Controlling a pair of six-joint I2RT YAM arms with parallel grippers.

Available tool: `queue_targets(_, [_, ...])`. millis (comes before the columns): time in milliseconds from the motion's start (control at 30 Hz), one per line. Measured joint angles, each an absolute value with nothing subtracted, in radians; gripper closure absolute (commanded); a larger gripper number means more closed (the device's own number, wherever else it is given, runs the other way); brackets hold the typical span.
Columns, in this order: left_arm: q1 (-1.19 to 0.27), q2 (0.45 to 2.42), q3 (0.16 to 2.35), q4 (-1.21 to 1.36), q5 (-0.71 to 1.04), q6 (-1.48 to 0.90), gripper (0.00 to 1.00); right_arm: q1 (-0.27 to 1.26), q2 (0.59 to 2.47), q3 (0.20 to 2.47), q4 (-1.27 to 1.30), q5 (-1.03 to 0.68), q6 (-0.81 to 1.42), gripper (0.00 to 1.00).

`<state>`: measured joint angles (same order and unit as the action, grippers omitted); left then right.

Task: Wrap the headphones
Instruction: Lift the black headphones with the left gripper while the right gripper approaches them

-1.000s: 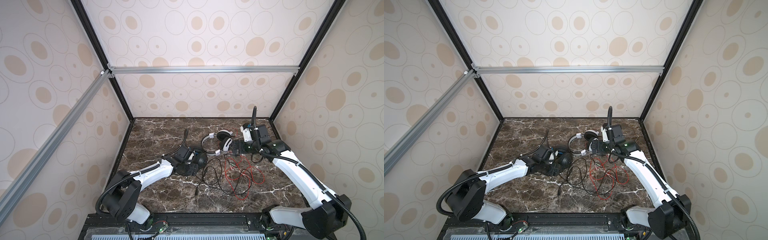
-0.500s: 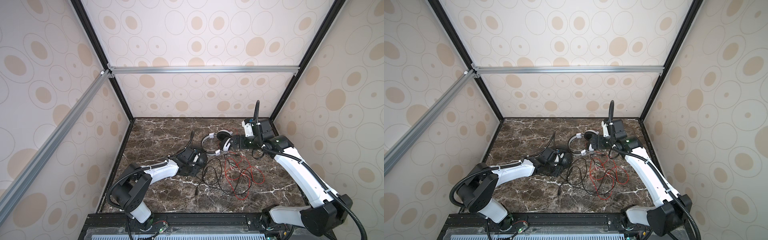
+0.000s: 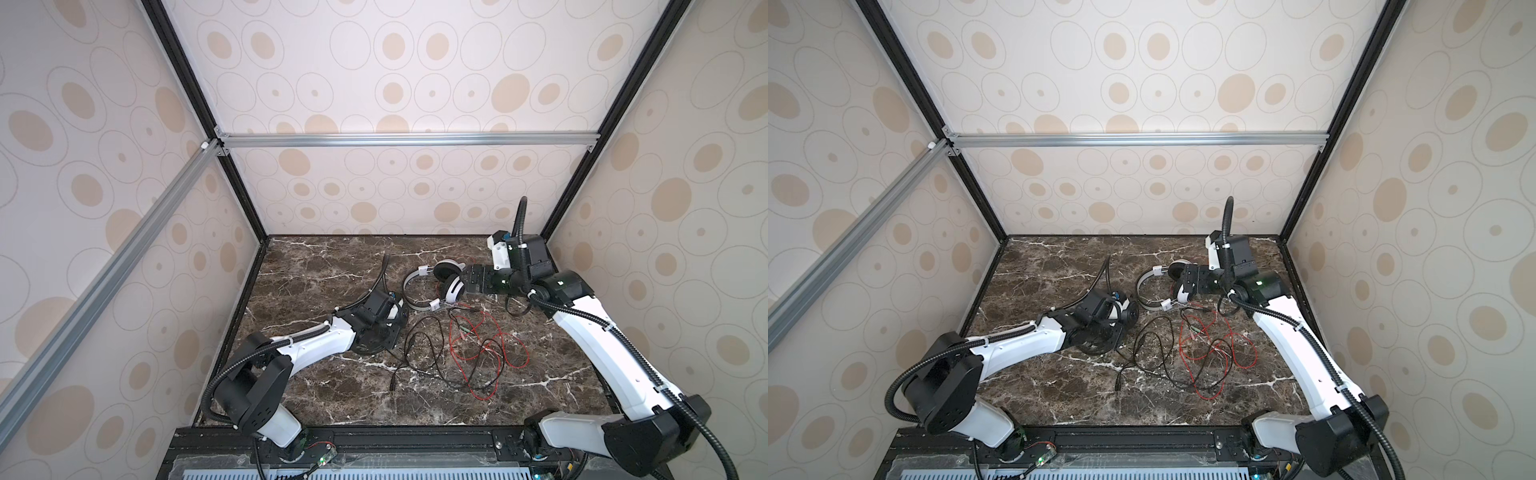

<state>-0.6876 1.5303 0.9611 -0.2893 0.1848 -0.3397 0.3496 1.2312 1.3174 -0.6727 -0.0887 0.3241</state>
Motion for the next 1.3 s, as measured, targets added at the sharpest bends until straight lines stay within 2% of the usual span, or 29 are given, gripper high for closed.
queue_targets(300, [-0.621,1.612,1.536,-0.507,0.302,-0.555,1.0,0.35,1.102,1.214,-0.514,-0.207,0.359,0.0])
queue_targets(433, [-0.588,1.641,1.684,-0.508,0.378,-0.67,1.0,0.35,1.078,1.126,-0.397,-0.31,0.414,0.0])
queue_targets(800, [-0.564,1.673,1.723,-0.424,0.533,-0.926,1.0,0.357,1.089,0.964,-0.013,-0.54,0.559,0.0])
queue_targets(1133, [-0.564,1.686,1.723,-0.35,0.596,-1.008,1.0,0.483,1.201,0.925,0.189,-0.576,0.615,0.0])
queue_targets(1300, [-0.564,1.686,1.723,-0.335,0.624,-1.027,1.0,0.506,1.242,0.926,0.234,-0.565,0.604,0.06])
